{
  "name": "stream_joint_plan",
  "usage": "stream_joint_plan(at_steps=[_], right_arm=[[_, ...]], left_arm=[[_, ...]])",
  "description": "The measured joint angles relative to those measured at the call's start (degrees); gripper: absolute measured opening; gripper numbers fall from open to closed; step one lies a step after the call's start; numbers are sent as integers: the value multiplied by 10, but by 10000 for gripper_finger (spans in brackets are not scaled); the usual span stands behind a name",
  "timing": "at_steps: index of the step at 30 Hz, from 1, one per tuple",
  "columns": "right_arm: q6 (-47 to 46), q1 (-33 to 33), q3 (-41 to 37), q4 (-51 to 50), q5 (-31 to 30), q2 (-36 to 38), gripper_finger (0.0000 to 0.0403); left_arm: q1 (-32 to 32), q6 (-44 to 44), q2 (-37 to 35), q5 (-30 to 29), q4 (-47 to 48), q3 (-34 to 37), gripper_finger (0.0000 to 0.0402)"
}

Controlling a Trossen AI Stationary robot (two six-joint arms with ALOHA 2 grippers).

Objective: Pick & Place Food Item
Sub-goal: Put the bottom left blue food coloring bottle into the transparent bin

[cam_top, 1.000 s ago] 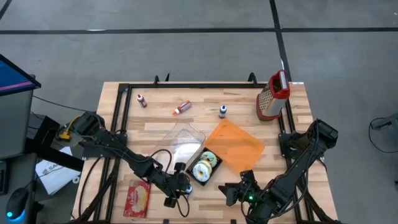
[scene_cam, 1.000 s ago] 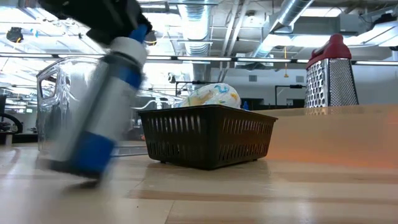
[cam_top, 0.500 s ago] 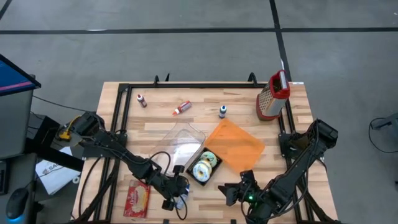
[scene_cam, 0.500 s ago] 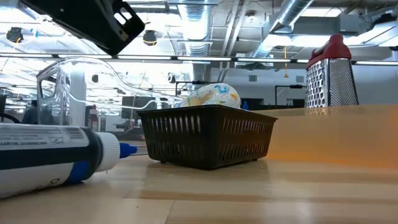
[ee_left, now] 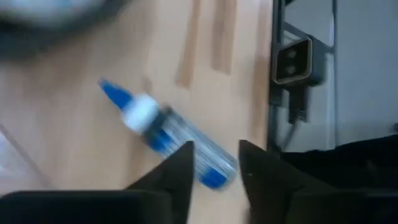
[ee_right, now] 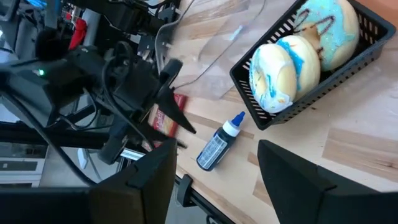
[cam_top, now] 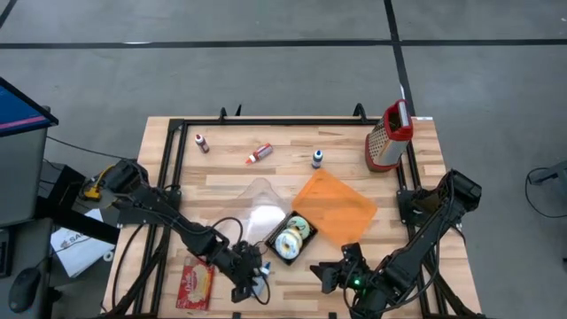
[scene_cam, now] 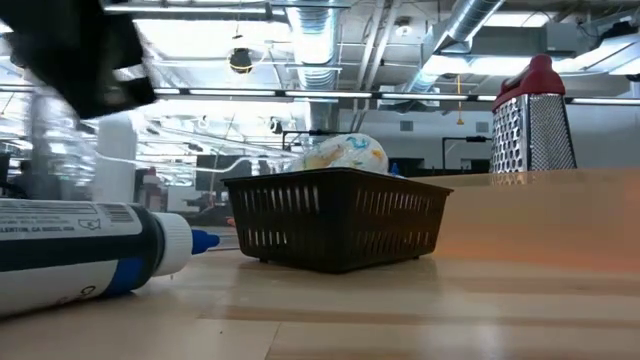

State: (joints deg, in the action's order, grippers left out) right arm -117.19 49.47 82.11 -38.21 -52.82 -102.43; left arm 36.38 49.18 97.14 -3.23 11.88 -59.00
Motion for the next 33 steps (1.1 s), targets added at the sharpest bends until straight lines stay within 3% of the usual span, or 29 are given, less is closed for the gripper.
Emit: stream_joint_plan(at_steps=[5, 8, 16, 21, 33], right_arm=[[1, 0, 0, 6, 0, 0, 217], [1, 0, 0, 6, 0, 0, 217], [6, 0, 0, 9, 0, 0, 217], [8, 0, 0, 10, 0, 0, 217], [7, 0, 0, 14, 0, 0, 217]], left_arm=[[24, 65, 0, 1, -16, 0, 204], [40, 66, 0, 3, -46, 0, 221], [50, 48, 0, 40, -80, 0, 197], [40, -28, 0, 57, -59, 0, 181], [-72, -202, 0, 86, -14, 0, 174]])
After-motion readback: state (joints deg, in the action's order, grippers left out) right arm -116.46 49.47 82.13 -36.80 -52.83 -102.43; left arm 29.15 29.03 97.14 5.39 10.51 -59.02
